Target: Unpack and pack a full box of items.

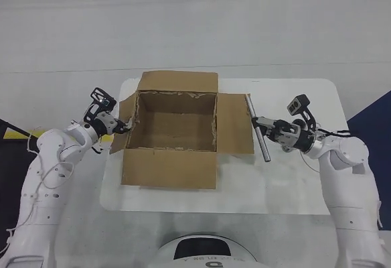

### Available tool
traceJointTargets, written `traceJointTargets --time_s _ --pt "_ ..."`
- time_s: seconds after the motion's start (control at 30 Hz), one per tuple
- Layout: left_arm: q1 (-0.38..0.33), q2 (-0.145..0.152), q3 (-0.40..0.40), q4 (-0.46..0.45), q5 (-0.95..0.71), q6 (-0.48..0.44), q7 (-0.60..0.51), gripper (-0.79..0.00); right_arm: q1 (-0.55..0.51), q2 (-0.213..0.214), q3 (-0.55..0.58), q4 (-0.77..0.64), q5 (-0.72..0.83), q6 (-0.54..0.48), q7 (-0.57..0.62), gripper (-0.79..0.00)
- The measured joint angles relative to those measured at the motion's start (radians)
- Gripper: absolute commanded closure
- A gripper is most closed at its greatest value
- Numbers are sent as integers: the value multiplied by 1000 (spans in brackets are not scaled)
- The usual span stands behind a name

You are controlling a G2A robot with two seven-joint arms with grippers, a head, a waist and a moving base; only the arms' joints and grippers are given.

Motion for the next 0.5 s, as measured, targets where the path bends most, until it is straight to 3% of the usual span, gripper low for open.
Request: traceJointTargets --time_s 0.27,0.5 --pt "-12 -3 41 -1 -13 7 9 -785 19 6 -45 -18 -13 20 -18 0" --pt "-44 16 -94 81 -169 -4 4 -785 58 7 -126 -51 -68 66 -67 0"
